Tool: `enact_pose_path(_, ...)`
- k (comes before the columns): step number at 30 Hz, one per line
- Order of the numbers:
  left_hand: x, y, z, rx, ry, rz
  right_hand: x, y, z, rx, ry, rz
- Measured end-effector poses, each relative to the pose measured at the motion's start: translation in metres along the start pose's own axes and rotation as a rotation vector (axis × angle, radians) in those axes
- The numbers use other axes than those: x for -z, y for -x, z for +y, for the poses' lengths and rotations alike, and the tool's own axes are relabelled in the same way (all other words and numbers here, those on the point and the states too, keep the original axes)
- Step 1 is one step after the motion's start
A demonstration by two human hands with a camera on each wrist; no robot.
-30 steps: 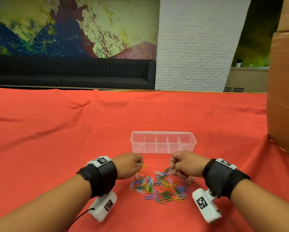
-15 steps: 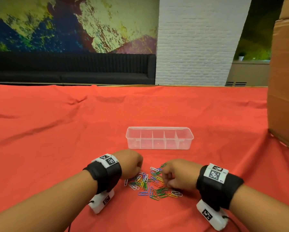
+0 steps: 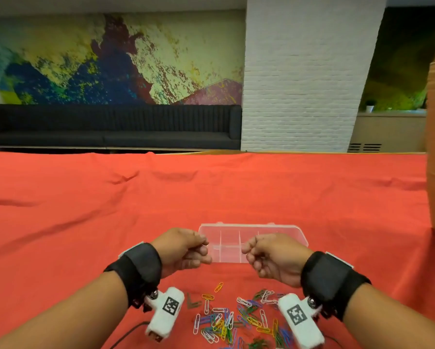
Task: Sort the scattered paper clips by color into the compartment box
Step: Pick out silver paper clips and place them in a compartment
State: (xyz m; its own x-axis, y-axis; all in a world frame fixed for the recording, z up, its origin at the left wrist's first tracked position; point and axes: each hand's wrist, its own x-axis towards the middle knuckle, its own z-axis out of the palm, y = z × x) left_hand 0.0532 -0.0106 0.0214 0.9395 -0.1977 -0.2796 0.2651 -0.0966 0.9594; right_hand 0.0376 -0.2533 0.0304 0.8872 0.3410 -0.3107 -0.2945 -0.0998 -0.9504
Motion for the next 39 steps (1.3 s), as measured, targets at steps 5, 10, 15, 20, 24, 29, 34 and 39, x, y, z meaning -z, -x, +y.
enact_pose_path(5,0.013,-0.027,0.023,0.096,0.312,0.06,-0.016,-0.051,-0.027,0.009,-0.236,0.125)
enact_pose_path(10,0.021,-0.044,0.031,0.137,0.428,0.007,-0.03,-0.09,-0.045,-0.046,-0.327,0.095)
enact_pose_path(15,0.026,-0.054,0.028,0.152,0.441,0.0,-0.037,-0.115,-0.041,-0.08,-0.3,0.122)
enact_pose_path(20,0.028,-0.051,0.031,0.122,0.5,-0.152,-0.04,-0.122,-0.039,-0.115,-0.176,0.088)
enact_pose_path(24,0.025,-0.041,0.036,0.028,0.427,-0.169,-0.035,-0.111,-0.044,-0.034,-0.136,0.111)
enact_pose_path(29,0.02,-0.01,0.026,-0.117,-0.151,-0.121,-0.018,-0.05,-0.039,0.123,0.38,0.033)
enact_pose_path(34,0.01,0.02,-0.012,-0.262,-1.163,-0.233,0.016,0.013,0.005,0.057,1.282,-0.114)
enact_pose_path(39,-0.012,0.044,-0.029,-0.3,-1.431,-0.287,0.044,0.038,0.04,0.01,1.385,0.036)
